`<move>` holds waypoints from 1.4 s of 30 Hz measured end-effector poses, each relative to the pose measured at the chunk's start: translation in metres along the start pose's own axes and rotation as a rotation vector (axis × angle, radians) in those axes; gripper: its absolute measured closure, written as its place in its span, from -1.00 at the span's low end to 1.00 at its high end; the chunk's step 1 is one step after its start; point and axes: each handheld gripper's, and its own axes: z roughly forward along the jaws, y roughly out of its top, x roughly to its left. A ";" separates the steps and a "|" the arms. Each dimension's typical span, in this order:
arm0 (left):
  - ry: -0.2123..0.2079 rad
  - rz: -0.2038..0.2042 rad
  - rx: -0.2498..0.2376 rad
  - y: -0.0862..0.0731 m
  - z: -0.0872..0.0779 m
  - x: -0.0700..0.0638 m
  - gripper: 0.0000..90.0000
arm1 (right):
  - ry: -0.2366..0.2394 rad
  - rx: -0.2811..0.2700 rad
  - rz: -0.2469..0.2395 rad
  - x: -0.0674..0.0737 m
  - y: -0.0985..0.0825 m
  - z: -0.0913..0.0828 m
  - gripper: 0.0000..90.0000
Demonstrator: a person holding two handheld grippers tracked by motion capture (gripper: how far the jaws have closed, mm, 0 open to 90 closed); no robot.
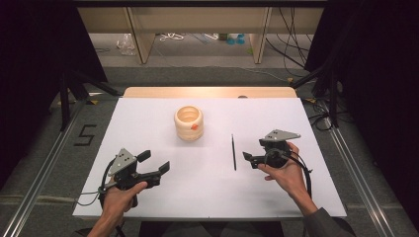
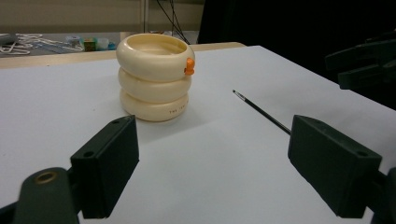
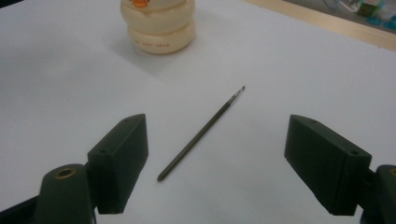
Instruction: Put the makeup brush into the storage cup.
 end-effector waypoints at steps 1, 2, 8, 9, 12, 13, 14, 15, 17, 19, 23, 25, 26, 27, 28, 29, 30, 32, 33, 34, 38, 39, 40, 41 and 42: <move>0.000 0.000 0.000 0.000 0.000 0.000 -0.65 | 0.000 0.000 0.000 0.000 0.000 0.000 -0.49; 0.000 0.000 0.001 0.000 0.000 0.000 -0.65 | -0.005 0.016 -0.009 -0.004 0.003 0.003 -0.47; 0.000 0.000 0.000 0.000 0.000 0.000 -0.65 | -0.002 0.085 -0.002 -0.011 0.011 0.010 -0.43; 0.000 0.001 0.000 0.000 0.000 0.000 -0.65 | -0.005 0.093 0.002 -0.011 0.012 0.011 -0.42; -0.001 0.003 0.002 0.000 0.000 0.000 -0.65 | 0.007 0.124 -0.001 -0.012 0.016 0.016 -0.41; -0.001 0.003 0.002 0.000 0.000 0.000 -0.65 | 0.007 0.124 -0.001 -0.012 0.016 0.016 -0.41; 0.000 0.003 0.002 0.000 0.000 0.000 -0.65 | 0.014 0.138 0.012 -0.011 0.018 0.021 -0.40; 0.001 0.001 0.002 0.000 0.000 0.000 -0.65 | 0.014 0.139 0.001 -0.011 0.018 0.022 -0.40; 0.001 0.001 0.002 0.000 0.000 0.000 -0.65 | 0.017 0.152 0.010 -0.010 0.020 0.026 -0.39; 0.001 0.001 0.001 0.000 0.000 0.000 -0.65 | 0.019 0.162 -0.008 -0.011 0.022 0.029 -0.39; 0.000 0.001 0.002 0.000 0.000 0.000 -0.65 | 0.017 0.181 0.004 -0.009 0.028 0.032 -0.37; 0.001 0.001 0.002 0.000 0.000 0.000 -0.65 | 0.013 0.173 -0.009 -0.010 0.029 0.035 -0.36; 0.000 0.002 0.002 0.000 0.000 0.000 -0.65 | 0.029 0.198 -0.003 -0.009 0.034 0.037 -0.34; 0.001 0.000 0.002 0.000 0.000 0.000 -0.65 | 0.034 0.205 -0.012 -0.009 0.034 0.039 -0.34; 0.001 0.001 0.002 0.000 0.000 0.000 -0.65 | 0.024 0.204 -0.016 -0.009 0.035 0.044 -0.33; 0.002 0.001 0.002 0.000 0.000 0.000 -0.65 | 0.029 0.231 -0.007 -0.008 0.037 0.045 -0.33; 0.002 0.000 0.002 0.000 0.000 0.000 -0.65 | 0.030 0.236 -0.021 -0.009 0.038 0.048 -0.33; 0.002 0.000 0.002 0.000 0.000 0.000 -0.65 | 0.031 0.252 -0.014 -0.008 0.040 0.054 -0.32; 0.001 0.001 0.002 0.000 0.000 0.000 -0.65 | 0.041 0.268 -0.017 -0.008 0.042 0.057 -0.32; 0.000 0.001 0.002 0.000 0.000 0.000 -0.65 | 0.037 0.277 -0.011 -0.008 0.043 0.059 -0.31; -0.004 -0.002 0.003 0.000 0.000 0.000 -0.65 | 0.030 0.301 -0.020 -0.007 0.048 0.069 -0.30; -0.004 -0.002 0.003 0.000 0.000 0.000 -0.65 | 0.030 0.301 -0.020 -0.007 0.048 0.069 -0.30; -0.002 -0.003 0.004 -0.001 0.001 0.000 -0.65 | 0.025 0.322 -0.037 -0.006 0.051 0.073 -0.29; -0.001 -0.004 0.003 -0.001 0.000 0.000 -0.65 | 0.027 0.331 -0.037 -0.005 0.052 0.076 -0.29; 0.001 -0.005 0.003 -0.001 0.000 0.000 -0.65 | 0.033 0.335 -0.037 -0.004 0.053 0.078 -0.27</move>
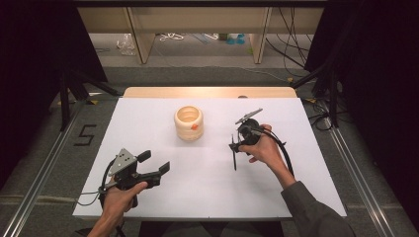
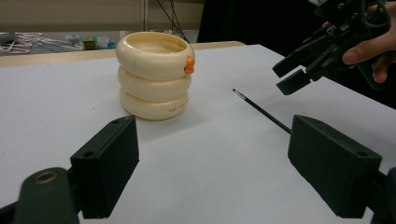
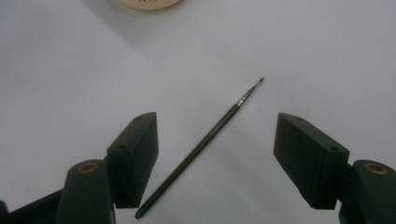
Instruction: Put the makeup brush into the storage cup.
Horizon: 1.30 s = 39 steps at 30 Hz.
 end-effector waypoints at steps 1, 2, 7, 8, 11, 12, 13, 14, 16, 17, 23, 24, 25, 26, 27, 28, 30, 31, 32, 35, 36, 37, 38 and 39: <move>0.000 0.000 -0.001 0.000 0.000 0.000 -0.65 | 0.006 0.011 0.003 0.000 0.002 0.002 -0.27; 0.001 0.001 -0.001 0.000 0.000 0.000 -0.65 | 0.004 0.012 -0.009 -0.001 0.003 0.005 -0.27; -0.001 0.002 -0.002 0.000 0.000 0.000 -0.65 | 0.016 0.047 -0.002 -0.006 0.009 0.016 -0.25; -0.002 0.003 -0.002 0.000 0.000 0.000 -0.65 | 0.010 0.058 0.001 -0.007 0.010 0.017 -0.24; -0.001 0.004 -0.002 0.000 -0.001 0.000 -0.65 | 0.011 0.083 0.005 -0.010 0.012 0.021 -0.24; -0.001 0.004 -0.003 0.000 -0.001 0.001 -0.65 | 0.011 0.085 0.005 -0.011 0.012 0.022 -0.24; -0.001 0.004 -0.003 0.000 -0.001 0.001 -0.65 | 0.014 0.091 0.011 -0.011 0.012 0.022 -0.23; -0.001 0.005 -0.002 0.000 -0.001 0.001 -0.65 | 0.013 0.090 0.010 -0.012 0.012 0.024 -0.23; -0.001 0.004 -0.003 0.000 0.000 0.000 -0.65 | 0.012 0.100 0.013 -0.013 0.011 0.026 -0.22; -0.001 0.004 -0.003 0.000 0.000 0.000 -0.65 | 0.013 0.106 0.014 -0.014 0.011 0.027 -0.22; -0.001 0.004 -0.003 0.000 0.000 0.000 -0.65 | 0.016 0.132 0.001 -0.013 0.011 0.030 -0.15; -0.002 0.004 -0.003 0.000 0.000 0.000 -0.65 | 0.020 0.140 0.003 -0.013 0.011 0.031 -0.15; -0.001 0.005 -0.003 0.000 0.000 0.000 -0.65 | 0.020 0.137 0.003 -0.013 0.011 0.032 -0.14; -0.001 0.005 -0.003 0.000 0.000 0.000 -0.65 | 0.021 0.141 0.005 -0.013 0.011 0.033 -0.13; -0.001 0.005 -0.003 0.001 0.000 0.000 -0.65 | 0.020 0.150 0.002 -0.013 0.011 0.033 -0.11; -0.001 0.005 -0.003 0.001 0.000 0.000 -0.65 | 0.020 0.150 0.002 -0.013 0.011 0.033 -0.11; -0.001 0.005 -0.003 0.001 0.000 0.000 -0.65 | 0.025 0.163 0.007 -0.014 0.012 0.036 -0.07; 0.000 0.004 -0.003 0.001 0.000 0.000 -0.65 | 0.025 0.163 0.007 -0.014 0.012 0.036 -0.07; -0.001 0.004 -0.004 0.001 0.000 0.000 -0.65 | 0.020 0.183 0.002 -0.014 0.013 0.037 -0.06; 0.000 0.004 -0.004 0.001 0.000 0.000 -0.65 | 0.015 0.177 0.000 -0.014 0.014 0.037 -0.05; 0.000 0.003 -0.003 0.001 0.000 0.001 -0.65 | 0.016 0.181 -0.005 -0.012 0.016 0.038 -0.03; 0.000 0.003 -0.003 0.001 0.000 0.001 -0.65 | 0.019 0.185 -0.006 -0.011 0.017 0.039 -0.02; 0.000 0.004 -0.004 0.001 0.000 0.001 -0.65 | 0.021 0.191 -0.011 -0.011 0.017 0.040 0.00; 0.000 0.004 -0.005 0.001 0.000 0.001 -0.65 | 0.025 0.197 -0.009 -0.010 0.017 0.041 0.00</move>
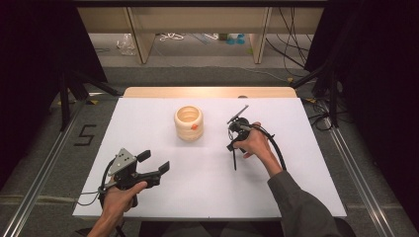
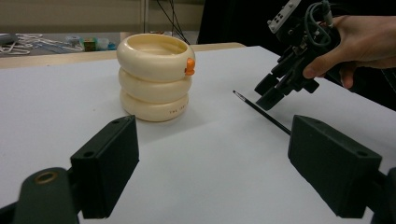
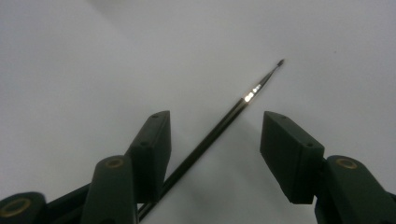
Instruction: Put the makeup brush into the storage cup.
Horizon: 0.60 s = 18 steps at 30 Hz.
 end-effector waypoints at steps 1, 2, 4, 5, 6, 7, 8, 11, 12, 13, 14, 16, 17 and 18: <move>0.000 0.000 0.000 0.000 0.000 0.000 -0.65 | 0.000 0.002 -0.003 0.000 0.000 0.001 0.01; 0.000 0.001 0.000 0.000 0.000 0.000 -0.65 | -0.004 0.008 0.000 0.000 0.001 0.002 0.01; 0.000 0.001 0.000 0.000 0.000 0.000 -0.65 | -0.001 0.015 0.003 0.000 0.001 0.003 0.02; 0.000 0.000 -0.001 0.000 0.000 0.000 -0.65 | 0.000 0.019 -0.005 0.000 0.000 0.004 0.04; 0.001 0.000 -0.001 0.000 0.000 0.000 -0.65 | 0.002 0.022 0.001 0.000 0.000 0.003 0.04; 0.000 0.000 0.000 0.000 0.000 0.000 -0.65 | 0.000 0.020 -0.002 0.000 0.000 0.004 0.05; 0.000 -0.001 0.000 0.000 0.000 0.000 -0.65 | -0.002 0.017 0.000 0.000 0.000 0.004 0.05; -0.001 -0.001 -0.001 0.000 0.000 0.000 -0.65 | -0.003 0.026 0.001 -0.001 0.000 0.004 0.08; 0.000 -0.001 0.000 0.000 0.000 0.000 -0.65 | 0.002 0.028 -0.001 -0.001 0.000 0.005 0.09; 0.000 -0.001 0.000 0.000 0.000 0.000 -0.65 | 0.005 0.034 -0.001 -0.001 0.000 0.005 0.09; 0.000 0.000 0.000 0.000 0.000 0.000 -0.65 | 0.003 0.036 0.001 -0.001 0.000 0.006 0.10; 0.000 -0.001 -0.001 0.000 0.000 0.000 -0.65 | 0.002 0.035 0.005 -0.002 0.000 0.006 0.12; 0.000 -0.001 -0.001 0.000 0.000 0.000 -0.65 | 0.005 0.036 0.006 -0.002 0.000 0.006 0.13; -0.001 -0.001 0.000 0.000 0.000 0.000 -0.65 | 0.007 0.042 0.007 -0.002 0.000 0.006 0.14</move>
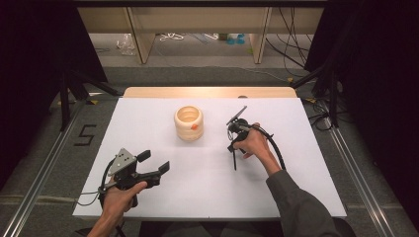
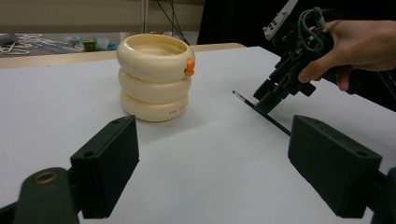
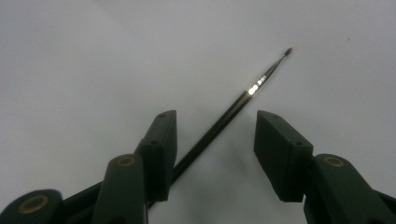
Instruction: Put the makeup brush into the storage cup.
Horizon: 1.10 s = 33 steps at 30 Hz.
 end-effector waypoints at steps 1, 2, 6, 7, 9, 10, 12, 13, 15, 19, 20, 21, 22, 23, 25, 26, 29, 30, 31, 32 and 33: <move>0.000 0.000 0.000 0.000 0.000 0.000 -0.65 | 0.000 0.001 0.001 0.000 0.000 0.000 0.14; 0.000 0.000 -0.001 0.000 0.000 0.000 -0.65 | 0.000 0.003 0.002 0.000 0.000 0.000 0.14; 0.000 -0.001 -0.002 0.000 0.000 0.000 -0.65 | 0.006 0.011 0.011 0.000 0.000 0.000 0.18; 0.001 0.000 -0.001 0.000 0.000 0.000 -0.65 | 0.005 0.013 0.006 0.000 0.000 0.001 0.20; 0.001 0.000 -0.001 0.000 0.000 0.000 -0.65 | 0.004 0.019 0.010 0.001 0.000 0.002 0.22; 0.001 0.000 -0.001 0.000 0.000 0.000 -0.65 | 0.002 0.020 0.010 0.001 0.001 0.002 0.22; 0.001 0.000 -0.002 0.000 0.000 0.000 -0.65 | 0.003 0.025 0.015 0.002 0.001 0.003 0.24; 0.001 0.000 -0.001 0.000 0.000 0.000 -0.65 | 0.001 0.029 0.010 0.002 0.002 0.003 0.24; 0.002 0.000 -0.001 0.000 0.000 0.000 -0.65 | 0.002 0.042 0.009 0.002 0.002 0.003 0.24; 0.001 0.000 -0.002 0.000 0.000 0.000 -0.65 | -0.002 0.054 0.009 0.004 0.004 0.004 0.28; 0.001 0.000 -0.002 0.000 0.000 0.000 -0.65 | -0.002 0.054 0.009 0.004 0.004 0.004 0.28; 0.001 -0.001 -0.002 0.000 0.000 0.000 -0.65 | -0.004 0.061 0.011 0.005 0.004 0.005 0.29; 0.001 0.000 -0.002 0.000 0.000 0.000 -0.65 | -0.006 0.062 0.006 0.004 0.004 0.005 0.30; 0.001 0.000 -0.002 0.000 0.000 0.000 -0.65 | -0.006 0.062 0.006 0.004 0.004 0.005 0.30; 0.001 0.000 -0.002 0.000 0.000 0.000 -0.65 | -0.001 0.063 -0.001 0.004 0.005 0.006 0.33; 0.001 0.000 -0.003 0.000 0.000 0.000 -0.65 | -0.003 0.068 0.001 0.004 0.005 0.007 0.35; 0.001 0.000 -0.003 0.000 0.000 0.000 -0.65 | -0.005 0.067 0.005 0.004 0.005 0.007 0.37; 0.001 0.000 -0.003 0.000 0.000 0.000 -0.65 | -0.005 0.067 0.004 0.004 0.005 0.007 0.39; 0.001 0.001 -0.003 0.000 0.000 0.000 -0.65 | -0.007 0.069 0.003 0.004 0.005 0.007 0.41; 0.000 0.000 -0.004 0.000 0.000 0.000 -0.65 | -0.007 0.071 0.007 0.004 0.005 0.007 0.42; 0.000 0.000 -0.004 0.000 0.000 0.000 -0.65 | -0.010 0.073 0.000 0.004 0.005 0.007 0.42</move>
